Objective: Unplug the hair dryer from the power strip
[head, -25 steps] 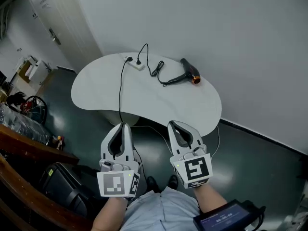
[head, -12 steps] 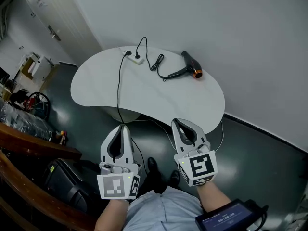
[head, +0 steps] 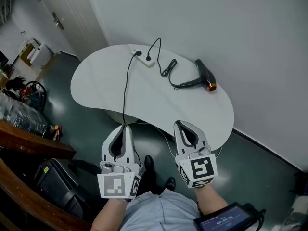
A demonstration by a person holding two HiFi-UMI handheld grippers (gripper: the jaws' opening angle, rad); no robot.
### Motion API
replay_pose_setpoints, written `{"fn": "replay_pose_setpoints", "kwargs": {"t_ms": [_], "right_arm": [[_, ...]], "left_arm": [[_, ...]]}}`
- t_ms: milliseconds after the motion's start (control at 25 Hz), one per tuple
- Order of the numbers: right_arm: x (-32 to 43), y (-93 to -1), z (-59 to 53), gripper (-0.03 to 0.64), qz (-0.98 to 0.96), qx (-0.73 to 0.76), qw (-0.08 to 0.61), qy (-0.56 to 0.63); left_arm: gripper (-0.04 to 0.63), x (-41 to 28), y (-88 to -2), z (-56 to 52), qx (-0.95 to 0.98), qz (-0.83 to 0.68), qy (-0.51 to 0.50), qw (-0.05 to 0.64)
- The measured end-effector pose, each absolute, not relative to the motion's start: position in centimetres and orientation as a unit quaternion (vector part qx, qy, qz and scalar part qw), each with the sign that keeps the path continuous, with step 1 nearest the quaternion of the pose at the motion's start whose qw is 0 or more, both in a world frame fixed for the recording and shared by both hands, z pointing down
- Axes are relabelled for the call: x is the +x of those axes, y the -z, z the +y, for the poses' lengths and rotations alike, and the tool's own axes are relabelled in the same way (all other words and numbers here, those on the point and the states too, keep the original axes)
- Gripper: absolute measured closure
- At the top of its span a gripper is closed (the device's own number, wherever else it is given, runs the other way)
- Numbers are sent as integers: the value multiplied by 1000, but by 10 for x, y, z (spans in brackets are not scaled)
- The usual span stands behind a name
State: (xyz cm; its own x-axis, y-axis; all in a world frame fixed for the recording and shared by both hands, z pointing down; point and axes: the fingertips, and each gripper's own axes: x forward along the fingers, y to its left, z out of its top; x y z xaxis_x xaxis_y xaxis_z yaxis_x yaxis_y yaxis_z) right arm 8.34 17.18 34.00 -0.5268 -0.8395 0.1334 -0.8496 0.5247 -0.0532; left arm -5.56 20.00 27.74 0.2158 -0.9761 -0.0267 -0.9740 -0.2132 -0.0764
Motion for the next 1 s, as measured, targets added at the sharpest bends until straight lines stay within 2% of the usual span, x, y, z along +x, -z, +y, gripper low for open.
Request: {"fn": "replay_pose_setpoints", "kwargs": {"t_ms": [520, 1000], "right_arm": [[18, -311, 49, 615, -859, 508, 46, -28], [-7, -304, 12, 615, -844, 535, 42, -16]], "left_arm": [[597, -113, -254, 78, -801, 596, -25, 43], [597, -138, -252, 34, -821, 568, -29, 56]]}}
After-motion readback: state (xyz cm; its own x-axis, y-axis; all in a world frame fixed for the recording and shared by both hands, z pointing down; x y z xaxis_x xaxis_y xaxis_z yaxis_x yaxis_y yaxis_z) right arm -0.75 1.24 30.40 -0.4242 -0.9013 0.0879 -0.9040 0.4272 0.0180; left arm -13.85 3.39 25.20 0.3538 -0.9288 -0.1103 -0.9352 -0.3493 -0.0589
